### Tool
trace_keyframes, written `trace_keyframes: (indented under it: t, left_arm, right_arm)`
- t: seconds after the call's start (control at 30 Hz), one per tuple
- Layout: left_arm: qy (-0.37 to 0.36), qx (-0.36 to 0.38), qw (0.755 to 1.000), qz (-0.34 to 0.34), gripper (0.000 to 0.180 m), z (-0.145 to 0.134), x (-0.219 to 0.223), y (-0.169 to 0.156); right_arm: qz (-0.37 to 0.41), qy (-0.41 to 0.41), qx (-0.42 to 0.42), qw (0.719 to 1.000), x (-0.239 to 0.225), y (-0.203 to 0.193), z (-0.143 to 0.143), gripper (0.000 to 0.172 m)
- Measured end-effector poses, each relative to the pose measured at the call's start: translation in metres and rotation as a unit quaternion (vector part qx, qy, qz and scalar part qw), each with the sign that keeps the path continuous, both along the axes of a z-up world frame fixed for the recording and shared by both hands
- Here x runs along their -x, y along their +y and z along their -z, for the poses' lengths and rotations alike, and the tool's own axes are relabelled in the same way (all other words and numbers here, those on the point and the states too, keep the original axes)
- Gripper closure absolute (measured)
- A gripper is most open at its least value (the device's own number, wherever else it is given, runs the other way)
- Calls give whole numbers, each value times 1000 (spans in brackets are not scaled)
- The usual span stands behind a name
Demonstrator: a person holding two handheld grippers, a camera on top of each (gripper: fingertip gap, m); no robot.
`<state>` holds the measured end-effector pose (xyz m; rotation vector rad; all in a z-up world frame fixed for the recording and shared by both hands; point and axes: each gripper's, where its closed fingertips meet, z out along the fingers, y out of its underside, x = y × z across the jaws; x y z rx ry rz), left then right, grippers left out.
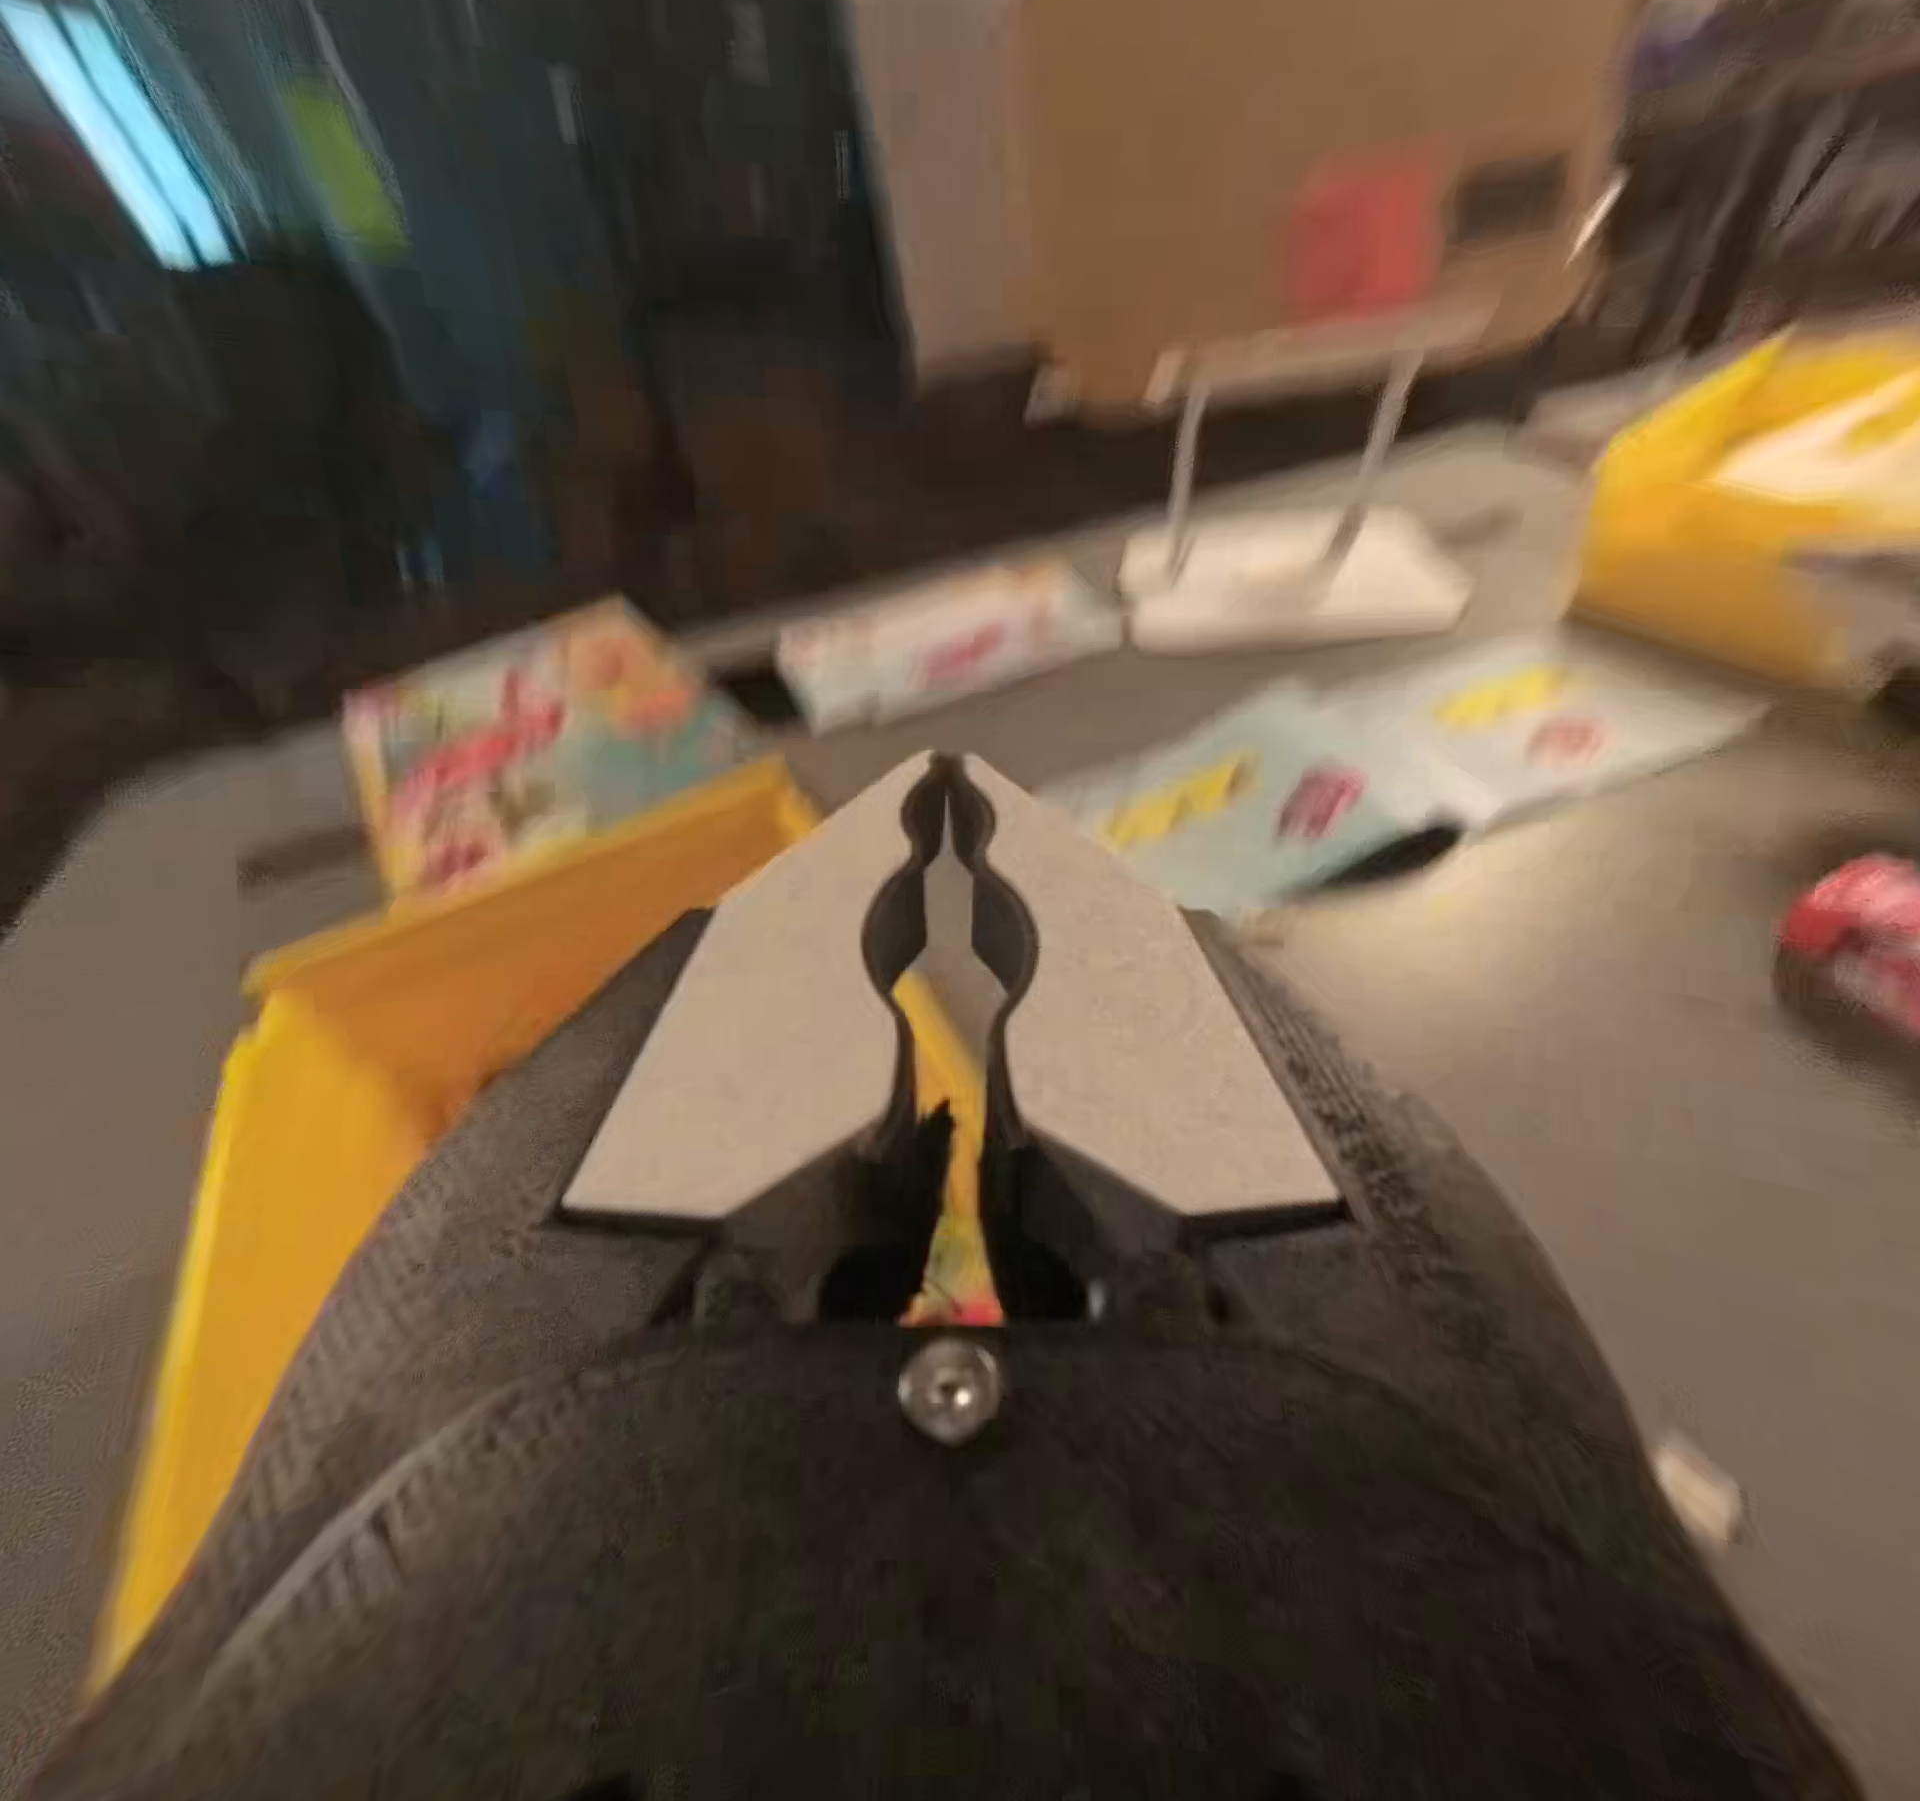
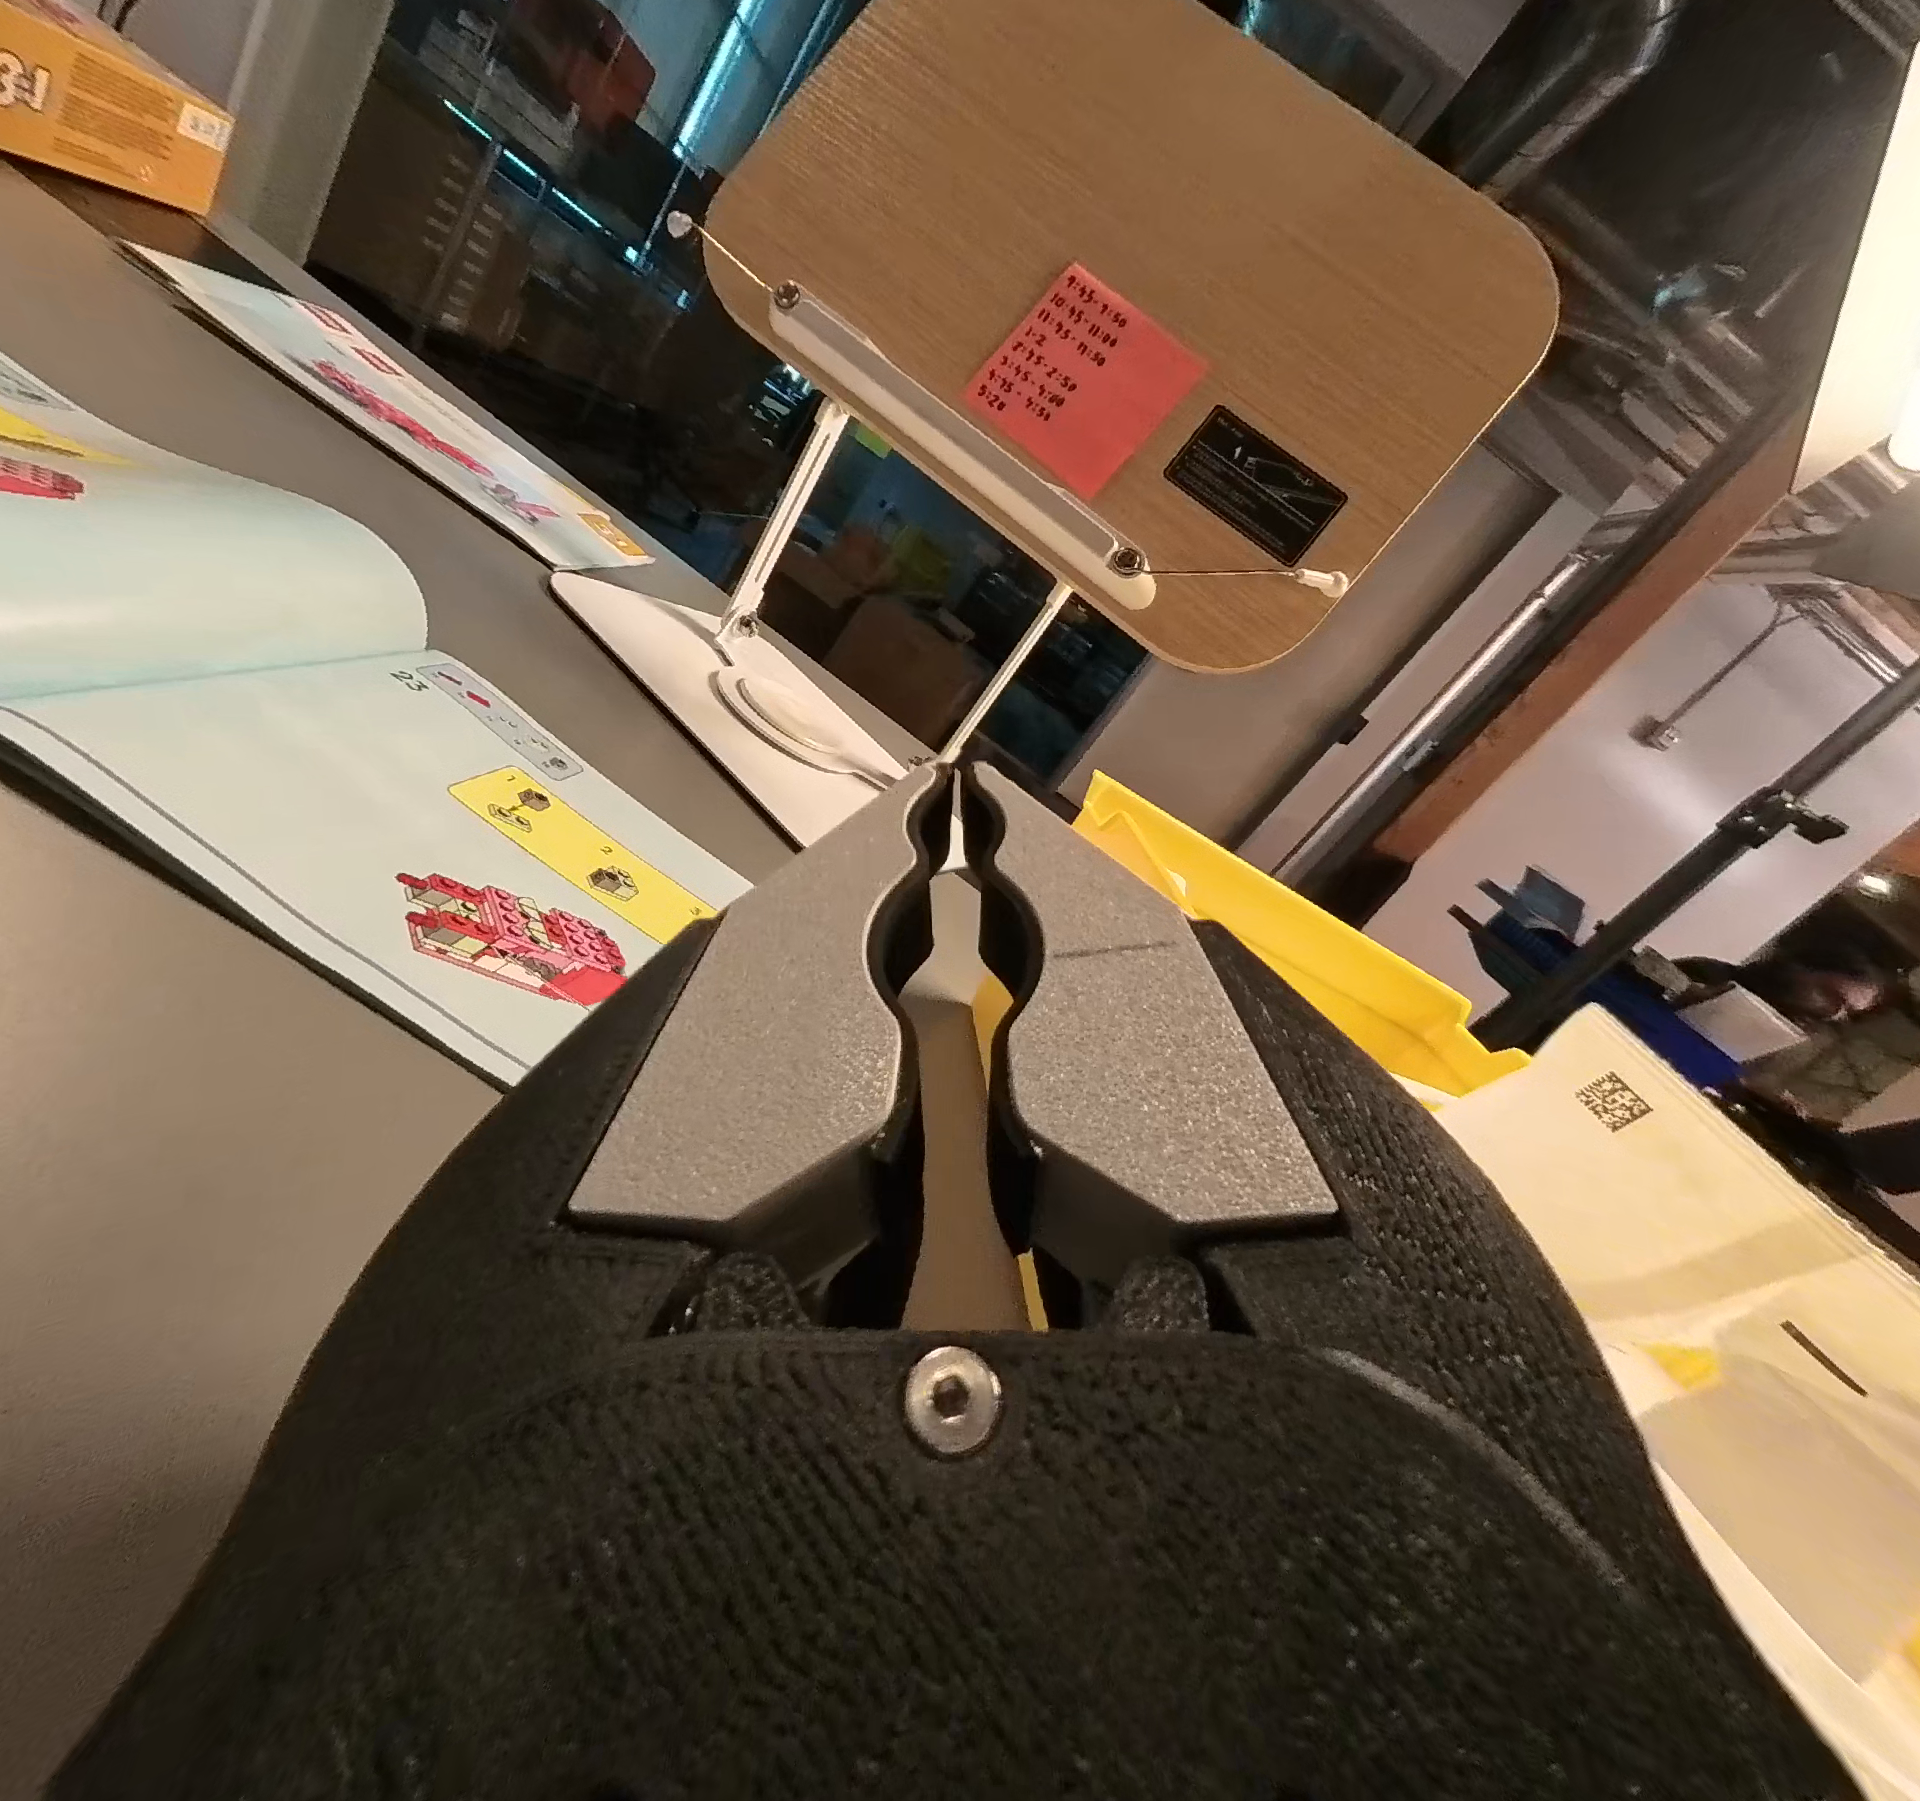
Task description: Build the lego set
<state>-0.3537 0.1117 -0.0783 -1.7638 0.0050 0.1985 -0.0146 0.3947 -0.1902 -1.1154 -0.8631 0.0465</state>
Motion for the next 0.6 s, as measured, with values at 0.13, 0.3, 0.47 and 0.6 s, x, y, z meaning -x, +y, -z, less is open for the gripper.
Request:
trace_keyframes:
  t: [0.13, 0.3, 0.47, 0.6]
  left_arm:
    - [-86, 331, 936, -82, 180, 91, 79, -35]
    - [-203, 531, 810, -146, 180, 161, 123, -67]
    - [-192, 597, 750, -211, 180, 190, 156, -86]
    - [-144, 622, 730, -244, 180, 198, 167, -95]
  right_arm:
    - [-2, 2, 1, 1000, 0, 0, 0, 172]
    - [-1, 7, 5, 1000, -2, 0, -1, 172]
    - [-1, 13, 11, 1000, -5, 1, -1, 172]
    - [-5, 12, 11, 1000, -4, 0, -1, 172]
